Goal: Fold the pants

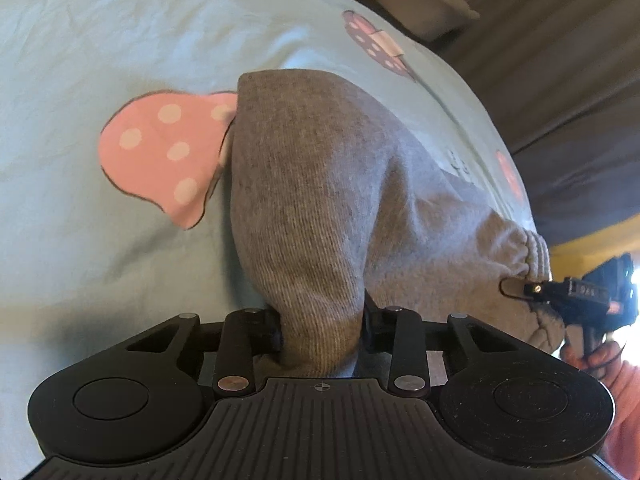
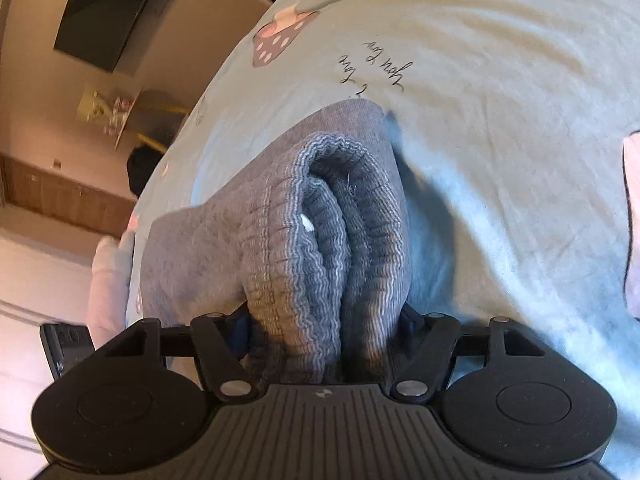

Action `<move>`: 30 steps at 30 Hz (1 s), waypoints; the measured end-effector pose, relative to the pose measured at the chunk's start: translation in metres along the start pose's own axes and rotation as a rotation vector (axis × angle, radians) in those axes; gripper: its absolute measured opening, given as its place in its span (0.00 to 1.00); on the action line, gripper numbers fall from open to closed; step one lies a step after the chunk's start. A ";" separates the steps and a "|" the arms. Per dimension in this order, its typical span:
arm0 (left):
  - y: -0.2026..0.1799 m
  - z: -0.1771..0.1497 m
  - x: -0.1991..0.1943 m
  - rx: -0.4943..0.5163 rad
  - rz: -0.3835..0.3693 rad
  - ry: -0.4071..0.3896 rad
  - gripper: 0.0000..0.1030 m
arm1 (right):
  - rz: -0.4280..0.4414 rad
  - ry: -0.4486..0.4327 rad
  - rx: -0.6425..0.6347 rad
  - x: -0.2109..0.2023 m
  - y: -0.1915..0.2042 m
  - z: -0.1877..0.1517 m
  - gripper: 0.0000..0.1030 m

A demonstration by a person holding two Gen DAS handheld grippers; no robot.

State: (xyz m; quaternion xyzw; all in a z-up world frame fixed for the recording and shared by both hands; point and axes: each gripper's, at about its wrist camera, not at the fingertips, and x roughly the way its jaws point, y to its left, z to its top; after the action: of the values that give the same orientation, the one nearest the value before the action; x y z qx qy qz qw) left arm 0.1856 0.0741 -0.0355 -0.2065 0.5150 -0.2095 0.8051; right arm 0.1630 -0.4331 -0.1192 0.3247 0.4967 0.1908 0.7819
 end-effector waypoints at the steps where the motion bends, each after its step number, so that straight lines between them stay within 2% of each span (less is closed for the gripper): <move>1: 0.003 0.001 -0.001 -0.023 -0.014 0.001 0.30 | -0.012 -0.013 -0.007 -0.002 0.001 -0.003 0.60; 4: -0.002 -0.001 -0.011 0.012 -0.018 -0.021 0.25 | -0.030 -0.043 -0.070 -0.009 0.019 -0.009 0.52; 7: -0.014 -0.001 -0.019 0.047 0.001 -0.035 0.23 | -0.002 -0.071 -0.083 -0.016 0.031 -0.009 0.50; 10: -0.026 0.007 -0.028 0.066 -0.012 -0.064 0.23 | 0.043 -0.105 -0.112 -0.026 0.049 -0.003 0.49; 14: -0.041 0.025 -0.040 0.085 -0.042 -0.118 0.23 | 0.063 -0.160 -0.177 -0.037 0.076 0.015 0.49; 19: -0.059 0.050 -0.045 0.134 -0.031 -0.216 0.24 | 0.017 -0.261 -0.230 -0.046 0.098 0.043 0.49; 20: -0.060 0.054 -0.044 0.128 -0.024 -0.226 0.26 | -0.002 -0.283 -0.250 -0.047 0.103 0.048 0.53; 21: -0.060 0.057 -0.042 0.121 0.011 -0.231 0.36 | -0.038 -0.297 -0.267 -0.047 0.107 0.052 0.57; 22: -0.058 0.058 -0.039 0.107 0.078 -0.236 0.48 | -0.093 -0.308 -0.281 -0.046 0.111 0.056 0.65; 23: -0.056 0.058 -0.037 0.096 0.139 -0.239 0.49 | -0.192 -0.323 -0.315 -0.044 0.116 0.058 0.77; 24: -0.054 0.056 -0.036 0.095 0.198 -0.244 0.49 | -0.296 -0.346 -0.347 -0.043 0.120 0.058 0.83; 26: -0.052 0.051 -0.036 0.122 0.269 -0.254 0.50 | -0.465 -0.398 -0.398 -0.042 0.125 0.053 0.85; 27: -0.051 0.049 -0.035 0.124 0.278 -0.258 0.52 | -0.467 -0.409 -0.409 -0.042 0.126 0.049 0.85; 30: -0.060 0.047 -0.031 0.127 0.248 -0.260 0.55 | -0.391 -0.402 -0.431 -0.029 0.130 0.037 0.83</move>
State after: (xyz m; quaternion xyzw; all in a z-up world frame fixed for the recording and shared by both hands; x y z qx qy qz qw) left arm 0.2091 0.0467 0.0382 -0.1157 0.4139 -0.1122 0.8959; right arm 0.1869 -0.3693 0.0015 0.0822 0.3338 0.0702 0.9364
